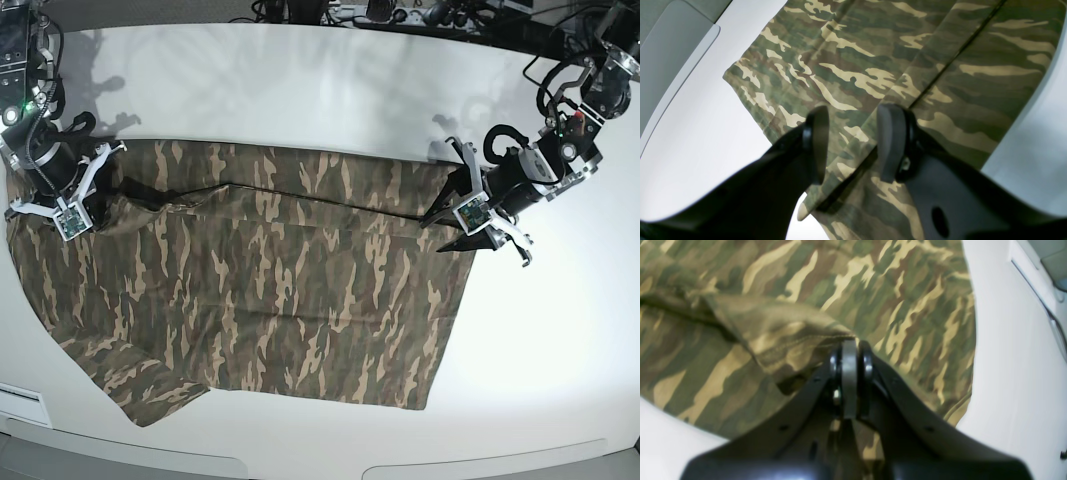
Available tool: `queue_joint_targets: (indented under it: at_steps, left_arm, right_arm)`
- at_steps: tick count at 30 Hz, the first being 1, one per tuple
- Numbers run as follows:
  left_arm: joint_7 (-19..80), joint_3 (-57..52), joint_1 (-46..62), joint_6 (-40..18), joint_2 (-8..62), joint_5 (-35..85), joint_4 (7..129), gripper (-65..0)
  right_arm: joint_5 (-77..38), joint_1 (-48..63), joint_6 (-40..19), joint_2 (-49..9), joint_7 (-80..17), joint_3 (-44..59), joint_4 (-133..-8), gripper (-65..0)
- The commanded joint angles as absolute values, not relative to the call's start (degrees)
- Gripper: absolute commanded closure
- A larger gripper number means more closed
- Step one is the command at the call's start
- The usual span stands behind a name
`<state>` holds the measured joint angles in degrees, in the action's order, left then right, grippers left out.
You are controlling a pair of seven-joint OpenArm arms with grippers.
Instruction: Fold the T-shirt properly
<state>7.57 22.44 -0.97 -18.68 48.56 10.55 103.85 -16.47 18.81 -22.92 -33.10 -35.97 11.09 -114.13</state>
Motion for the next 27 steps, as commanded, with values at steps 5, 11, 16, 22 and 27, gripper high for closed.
queue_joint_targets:
  at_steps: [5,11,16,22,27]
  left_arm:
    - [6.81,21.74,-1.89,-18.41,49.56,11.05,104.55,-25.2]
    - [6.98,21.74,-1.89,-18.41,49.56,11.05,104.55,-25.2]
    - [6.96,21.74,-1.89,-18.41,49.54,11.05,104.55,-25.2]
    - [6.94,21.74,-1.91,-18.41,49.52,11.07,104.55,-25.2]
    - [6.96,21.74,-1.89,-18.41,49.54,11.07,104.55,-25.2]
  right_arm:
    - [-16.91,15.16,-22.5,-33.98,-32.16,11.62,-109.93,0.0]
    - [-19.73,9.15,-24.99,-33.98,-31.86,11.62,-100.86,0.0]
    - [-24.49,4.29,-28.27,-33.93,-31.46,11.62,-94.89,0.0]
    - [-25.76,-0.34,-29.54,-31.68,-30.94,11.62,-90.45,0.0]
    - [-25.06,-2.15,-27.46,-29.34,-30.59,11.62,-89.71,-15.3]
